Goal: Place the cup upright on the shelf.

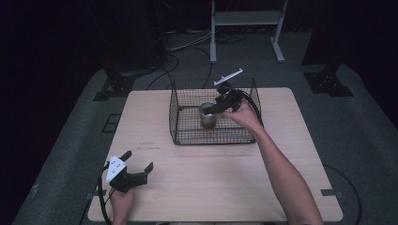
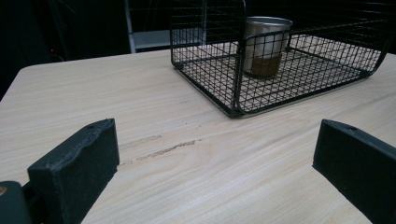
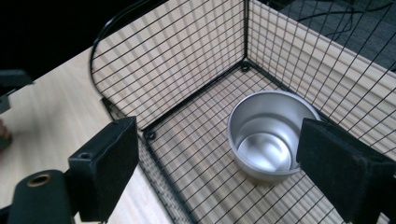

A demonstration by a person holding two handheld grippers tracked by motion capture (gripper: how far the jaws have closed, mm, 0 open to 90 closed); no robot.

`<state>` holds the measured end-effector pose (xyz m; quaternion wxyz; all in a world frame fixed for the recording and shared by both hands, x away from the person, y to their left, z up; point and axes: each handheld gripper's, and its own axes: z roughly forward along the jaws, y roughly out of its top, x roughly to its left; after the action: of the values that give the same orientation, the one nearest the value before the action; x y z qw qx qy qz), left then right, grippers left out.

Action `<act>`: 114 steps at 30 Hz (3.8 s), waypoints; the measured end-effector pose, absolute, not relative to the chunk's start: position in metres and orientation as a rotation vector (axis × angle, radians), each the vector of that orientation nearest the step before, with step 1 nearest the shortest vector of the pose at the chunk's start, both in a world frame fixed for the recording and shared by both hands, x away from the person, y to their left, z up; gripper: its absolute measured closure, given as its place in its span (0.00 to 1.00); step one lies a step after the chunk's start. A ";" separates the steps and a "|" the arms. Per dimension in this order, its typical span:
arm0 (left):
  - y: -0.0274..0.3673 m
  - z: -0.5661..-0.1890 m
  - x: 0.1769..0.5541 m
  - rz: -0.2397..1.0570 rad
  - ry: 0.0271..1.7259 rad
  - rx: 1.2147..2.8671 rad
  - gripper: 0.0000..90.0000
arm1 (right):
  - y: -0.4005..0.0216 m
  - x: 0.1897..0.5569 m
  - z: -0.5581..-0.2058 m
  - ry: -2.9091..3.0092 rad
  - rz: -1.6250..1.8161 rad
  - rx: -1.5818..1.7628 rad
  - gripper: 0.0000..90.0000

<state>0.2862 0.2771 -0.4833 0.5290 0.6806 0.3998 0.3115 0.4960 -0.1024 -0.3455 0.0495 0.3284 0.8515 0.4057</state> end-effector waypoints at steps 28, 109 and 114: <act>0.278 -0.483 0.286 0.739 0.942 1.604 0.00 | -0.161 0.417 -0.347 2.552 1.367 0.875 0.14; 0.279 -0.482 0.285 0.736 0.931 1.603 0.00 | -0.332 0.307 -0.418 2.313 1.346 1.187 0.15; 0.278 -0.482 0.285 0.736 0.924 1.605 0.00 | -0.333 0.304 -0.423 2.315 1.339 1.192 0.15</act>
<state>0.2852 0.2784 -0.4823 0.5432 0.6763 0.3892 0.3100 0.3042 -0.3332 -0.4231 0.1066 0.4047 0.7862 0.4547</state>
